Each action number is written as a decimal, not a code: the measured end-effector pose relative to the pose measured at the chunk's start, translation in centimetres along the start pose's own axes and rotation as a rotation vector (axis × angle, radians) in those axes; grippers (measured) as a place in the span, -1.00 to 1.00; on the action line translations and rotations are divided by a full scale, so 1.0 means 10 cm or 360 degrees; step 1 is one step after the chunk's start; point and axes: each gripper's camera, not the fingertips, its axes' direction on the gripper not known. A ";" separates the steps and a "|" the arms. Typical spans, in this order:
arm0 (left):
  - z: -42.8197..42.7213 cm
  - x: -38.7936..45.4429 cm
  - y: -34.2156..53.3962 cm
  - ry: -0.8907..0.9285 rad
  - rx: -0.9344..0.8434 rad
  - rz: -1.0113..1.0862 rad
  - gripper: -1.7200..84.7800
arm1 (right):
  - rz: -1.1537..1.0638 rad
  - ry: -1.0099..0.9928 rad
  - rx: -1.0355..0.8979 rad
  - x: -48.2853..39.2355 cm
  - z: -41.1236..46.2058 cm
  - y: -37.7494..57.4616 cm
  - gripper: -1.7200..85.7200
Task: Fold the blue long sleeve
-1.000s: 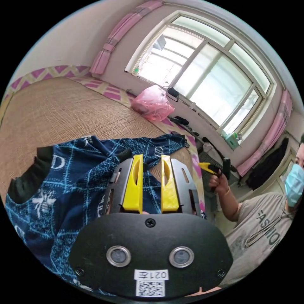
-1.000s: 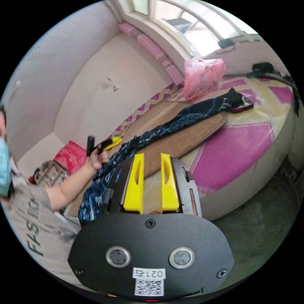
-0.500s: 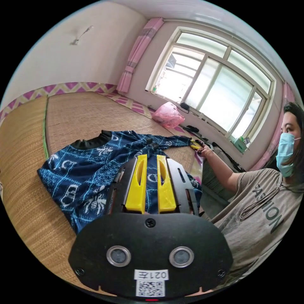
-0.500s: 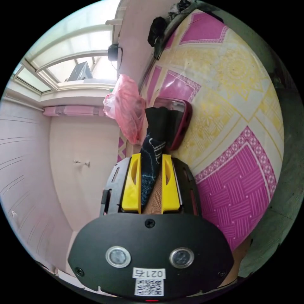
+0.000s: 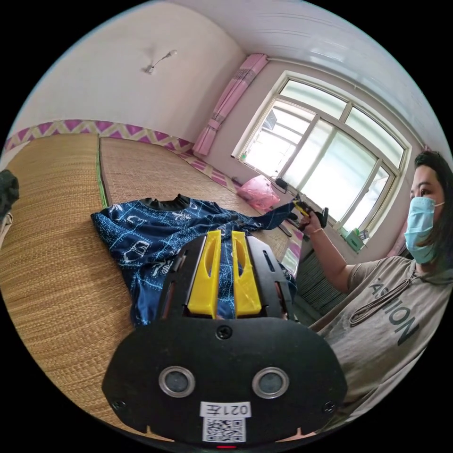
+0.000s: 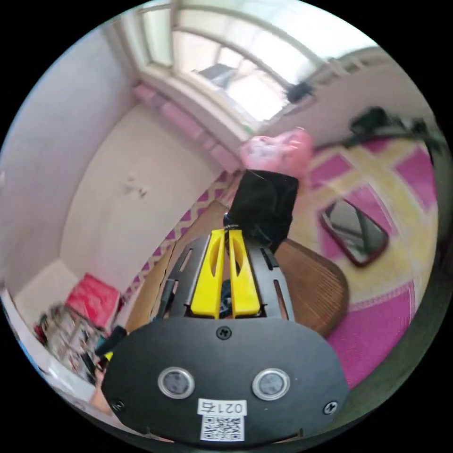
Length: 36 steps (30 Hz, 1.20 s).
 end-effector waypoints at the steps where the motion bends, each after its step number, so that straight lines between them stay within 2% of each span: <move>1: -0.15 -0.02 0.02 0.0012 0.0015 -0.0001 -0.87 | -0.0209 -0.0047 -0.0028 -0.70 0.09 -0.06 -0.96; 2: -0.32 -0.05 0.05 0.0031 0.0039 -0.0006 -0.87 | -0.0424 -0.0078 -0.0055 -1.45 0.20 -0.07 -0.96; 3: -0.41 -0.07 0.07 0.0042 0.0052 -0.0011 -0.87 | -0.0529 -0.0090 -0.0069 -1.84 0.27 -0.05 -0.96; 5: -0.76 -0.15 0.16 0.0075 0.0094 -0.0042 -0.88 | -0.0919 -0.0099 -0.0156 -3.33 0.62 0.18 -0.96; 6: -0.86 -0.18 0.19 0.0080 0.0099 -0.0052 -0.88 | -0.1007 -0.0101 -0.0173 -3.68 0.71 0.27 -0.96; 8: -1.22 -0.27 0.30 0.0069 0.0105 -0.0084 -0.89 | -0.1308 -0.0117 -0.0227 -4.92 1.11 0.69 -0.96; 14: -2.13 -0.54 0.61 0.0003 0.0166 -0.0162 -0.95 | -0.1877 -0.0237 -0.0553 -7.14 2.23 2.15 -0.97; 17: -2.43 -0.67 0.70 0.0010 0.0155 -0.0225 -0.96 | -0.2162 -0.0145 -0.0782 -7.77 2.87 3.06 -0.98; 20: -2.68 -0.71 0.73 0.0006 0.0141 -0.0251 -0.97 | -0.2445 0.0084 -0.0840 -8.12 3.32 3.63 -0.98; 25: -2.96 -0.74 0.68 0.0011 0.0175 -0.0280 -0.97 | -0.2311 0.0091 -0.0717 -8.76 3.33 3.26 -0.98; 28: -3.04 -0.70 0.56 0.0044 0.0188 -0.0283 -0.97 | -0.2520 0.0159 -0.0870 -8.95 3.48 3.43 -0.98; 29: -3.07 -0.64 0.50 0.0049 0.0198 -0.0266 -0.97 | -0.2539 0.0174 -0.0826 -8.99 3.43 3.37 -0.98; 34: -3.14 -0.51 0.31 0.0047 0.0225 -0.0251 -0.98 | -0.2051 -0.0025 -0.0484 -9.24 3.02 2.34 -0.97; 36: -3.13 -0.48 0.26 0.0077 0.0243 -0.0271 -0.98 | -0.1974 -0.0069 -0.0371 -9.32 3.01 2.21 -0.97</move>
